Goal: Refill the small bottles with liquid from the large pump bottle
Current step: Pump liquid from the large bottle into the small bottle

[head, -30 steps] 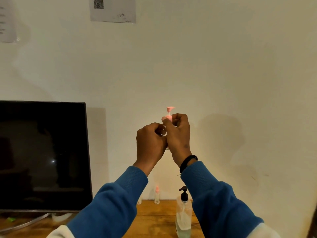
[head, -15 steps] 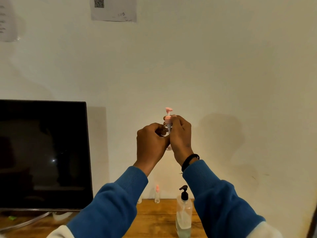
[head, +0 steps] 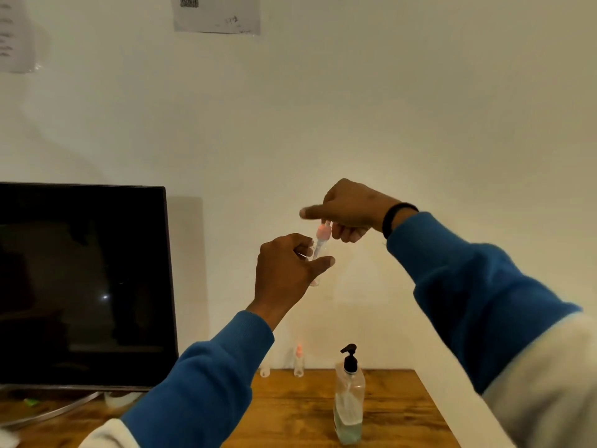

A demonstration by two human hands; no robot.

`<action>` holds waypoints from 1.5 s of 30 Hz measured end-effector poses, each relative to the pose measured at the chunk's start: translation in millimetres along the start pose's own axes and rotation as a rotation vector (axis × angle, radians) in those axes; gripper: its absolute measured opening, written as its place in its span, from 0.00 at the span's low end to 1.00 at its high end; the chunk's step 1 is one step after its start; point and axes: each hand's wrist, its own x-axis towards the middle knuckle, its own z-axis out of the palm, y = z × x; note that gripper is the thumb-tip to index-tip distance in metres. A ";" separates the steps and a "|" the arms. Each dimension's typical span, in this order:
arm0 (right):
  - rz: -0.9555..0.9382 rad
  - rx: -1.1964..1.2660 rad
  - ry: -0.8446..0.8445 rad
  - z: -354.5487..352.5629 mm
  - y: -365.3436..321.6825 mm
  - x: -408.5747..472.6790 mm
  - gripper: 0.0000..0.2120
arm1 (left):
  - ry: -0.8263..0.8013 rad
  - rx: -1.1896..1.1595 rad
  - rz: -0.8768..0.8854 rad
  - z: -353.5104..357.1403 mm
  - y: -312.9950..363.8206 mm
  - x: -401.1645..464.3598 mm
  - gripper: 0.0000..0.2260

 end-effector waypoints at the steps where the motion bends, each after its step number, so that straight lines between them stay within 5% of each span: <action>1: 0.002 -0.082 -0.067 -2.9 -1.5 2.2 0.22 | -0.009 0.002 0.007 0.9 -0.2 -0.2 0.19; 9: -0.073 -0.385 -0.250 -9.9 -7.5 9.3 0.07 | -0.086 0.032 0.009 4.6 0.4 -6.5 0.17; 17: -0.242 -0.580 -0.281 -8.7 -14.6 5.4 0.11 | -0.085 0.030 -0.016 4.3 0.0 -5.7 0.15; 45: -0.433 -0.380 0.223 -60.0 14.6 -12.3 0.10 | 0.033 -0.044 -0.085 0.9 -21.1 -13.5 0.19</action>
